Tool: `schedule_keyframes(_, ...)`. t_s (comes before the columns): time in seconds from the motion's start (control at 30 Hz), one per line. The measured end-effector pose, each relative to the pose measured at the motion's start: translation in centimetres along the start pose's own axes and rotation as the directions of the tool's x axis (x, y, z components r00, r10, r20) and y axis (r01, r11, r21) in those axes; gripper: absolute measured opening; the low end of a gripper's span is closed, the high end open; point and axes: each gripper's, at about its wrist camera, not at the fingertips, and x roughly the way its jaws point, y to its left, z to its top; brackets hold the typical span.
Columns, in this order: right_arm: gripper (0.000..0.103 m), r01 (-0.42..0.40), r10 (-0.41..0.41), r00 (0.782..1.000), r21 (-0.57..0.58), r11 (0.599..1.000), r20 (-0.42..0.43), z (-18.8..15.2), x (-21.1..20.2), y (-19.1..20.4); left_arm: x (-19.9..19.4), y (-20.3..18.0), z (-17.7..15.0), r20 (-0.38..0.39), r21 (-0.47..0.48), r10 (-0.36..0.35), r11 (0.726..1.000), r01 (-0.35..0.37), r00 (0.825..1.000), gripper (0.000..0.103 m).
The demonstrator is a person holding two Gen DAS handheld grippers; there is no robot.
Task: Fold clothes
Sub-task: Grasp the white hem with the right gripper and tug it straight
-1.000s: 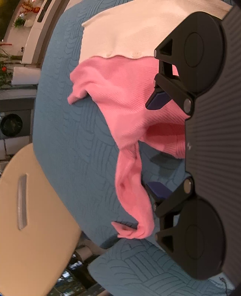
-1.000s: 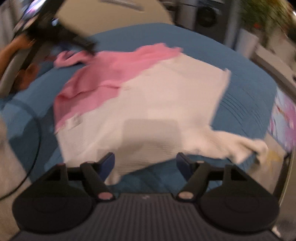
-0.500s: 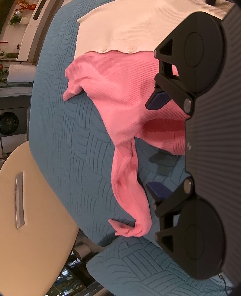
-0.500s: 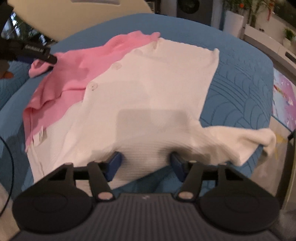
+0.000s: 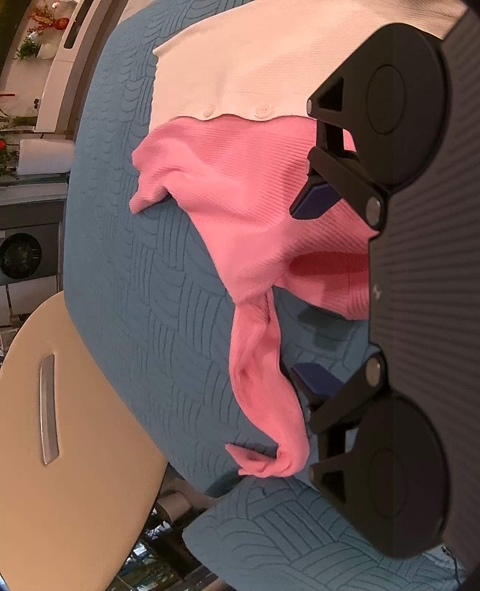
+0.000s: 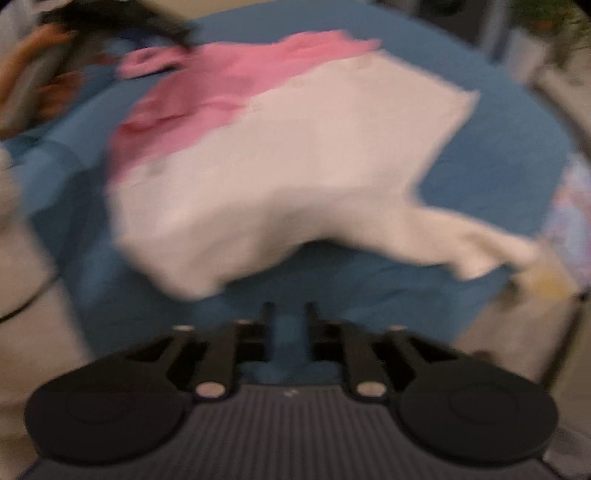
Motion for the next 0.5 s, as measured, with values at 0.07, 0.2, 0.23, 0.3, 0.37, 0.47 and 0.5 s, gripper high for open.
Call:
schedule_keyframes(0.07, 0.039, 0.043, -0.044, 0.999, 0.053, 0.998, 0.012, 0.6, 0.8, -1.2, 0.1, 0.1, 0.0, -0.004, -0.002, 0.006, 1.0, -0.006, 1.0, 0.087)
schedule_keyframes(0.2, 0.039, -0.003, 0.003, 1.0, 0.132, 0.991, 0.001, 1.6, 2.8, -2.6, 0.0, 0.4, 0.0, -0.006, -0.018, 0.004, 1.0, -0.004, 1.0, 0.087)
schedule_keyframes(0.23, 0.039, -0.018, 0.018, 1.0, 0.145, 0.989, 0.001, 1.8, 3.2, -2.8, 0.0, 0.4, 0.0, -0.007, -0.019, 0.001, 1.0, -0.002, 1.0, 0.087)
schedule_keyframes(0.3, 0.037, -0.019, 0.012, 0.999, 0.16, 0.987, 0.047, 2.6, 3.3, -3.0, 0.1, 0.3, 0.0, -0.009, -0.018, -0.002, 1.0, 0.002, 1.0, 0.087)
schedule_keyframes(0.37, 0.035, -0.03, 0.013, 0.996, 0.192, 0.981, 0.09, 3.3, 3.4, -3.4, 0.1, 0.1, 0.0, -0.009, -0.01, -0.002, 1.0, 0.002, 1.0, 0.087)
schedule_keyframes(0.47, 0.035, -0.05, 0.011, 0.984, 0.218, 0.975, 0.176, 4.9, 4.0, -3.8, 0.0, -0.2, -0.1, -0.006, 0.004, -0.005, 1.0, 0.005, 1.0, 0.087)
schedule_keyframes(0.5, 0.035, -0.051, 0.008, 0.982, 0.22, 0.974, 0.191, 5.5, 4.0, -3.9, 0.0, -0.2, -0.1, -0.004, 0.006, -0.008, 1.0, 0.008, 1.0, 0.087)
